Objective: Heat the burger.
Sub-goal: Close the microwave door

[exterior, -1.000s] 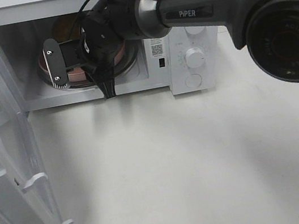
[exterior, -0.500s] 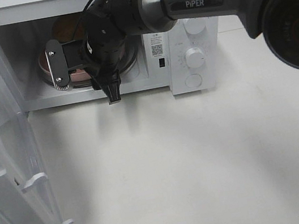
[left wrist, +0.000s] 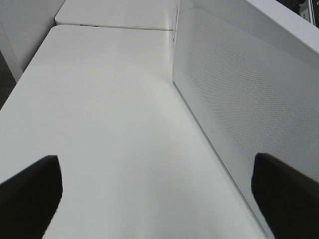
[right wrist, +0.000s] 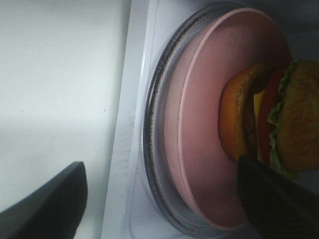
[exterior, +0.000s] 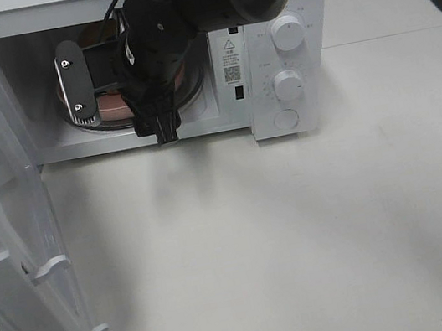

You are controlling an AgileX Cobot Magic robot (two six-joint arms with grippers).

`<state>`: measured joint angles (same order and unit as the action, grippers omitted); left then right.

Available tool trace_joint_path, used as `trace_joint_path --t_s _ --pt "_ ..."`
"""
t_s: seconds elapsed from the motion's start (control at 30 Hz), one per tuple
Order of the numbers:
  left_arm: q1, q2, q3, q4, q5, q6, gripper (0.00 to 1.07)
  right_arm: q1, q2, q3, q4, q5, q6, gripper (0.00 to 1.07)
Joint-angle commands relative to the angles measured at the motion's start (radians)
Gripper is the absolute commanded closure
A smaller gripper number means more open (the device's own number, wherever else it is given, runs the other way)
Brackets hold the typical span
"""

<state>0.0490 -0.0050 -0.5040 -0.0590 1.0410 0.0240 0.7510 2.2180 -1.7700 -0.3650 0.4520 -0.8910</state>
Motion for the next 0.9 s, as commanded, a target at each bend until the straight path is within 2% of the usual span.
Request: trace_joint_path --t_s 0.03,0.4,0.9 --pt "-0.002 -0.021 0.000 -0.002 -0.004 -0.002 0.09 0.012 -0.030 0.028 0.001 -0.003 0.014 0.30" --pt "-0.002 -0.021 0.000 -0.002 -0.004 -0.002 0.09 0.053 -0.137 0.177 0.004 -0.005 0.060 0.31" --pt "-0.002 -0.021 0.000 -0.002 -0.004 -0.002 0.09 0.053 -0.342 0.413 0.003 0.048 0.375 0.31"
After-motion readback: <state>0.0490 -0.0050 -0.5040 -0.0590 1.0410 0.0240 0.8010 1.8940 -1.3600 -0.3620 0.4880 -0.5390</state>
